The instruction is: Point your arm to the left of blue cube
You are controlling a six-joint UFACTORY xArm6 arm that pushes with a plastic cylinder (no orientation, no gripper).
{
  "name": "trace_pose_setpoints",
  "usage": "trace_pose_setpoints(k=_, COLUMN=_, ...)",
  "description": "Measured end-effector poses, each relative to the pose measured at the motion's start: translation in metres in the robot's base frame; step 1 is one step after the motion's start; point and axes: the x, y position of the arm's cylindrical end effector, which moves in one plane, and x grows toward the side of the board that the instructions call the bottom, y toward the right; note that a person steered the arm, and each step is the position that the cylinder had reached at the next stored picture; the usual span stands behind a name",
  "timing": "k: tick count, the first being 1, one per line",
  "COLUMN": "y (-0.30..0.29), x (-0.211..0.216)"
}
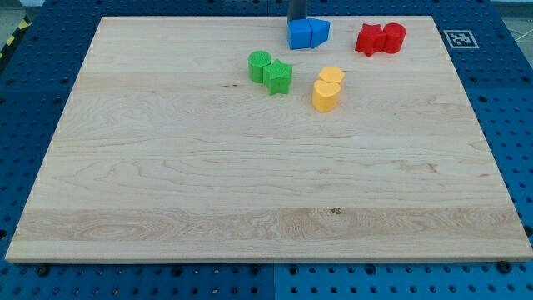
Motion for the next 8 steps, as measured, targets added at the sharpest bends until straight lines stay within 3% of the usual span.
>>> trace_pose_setpoints(k=8, y=-0.078, x=0.007)
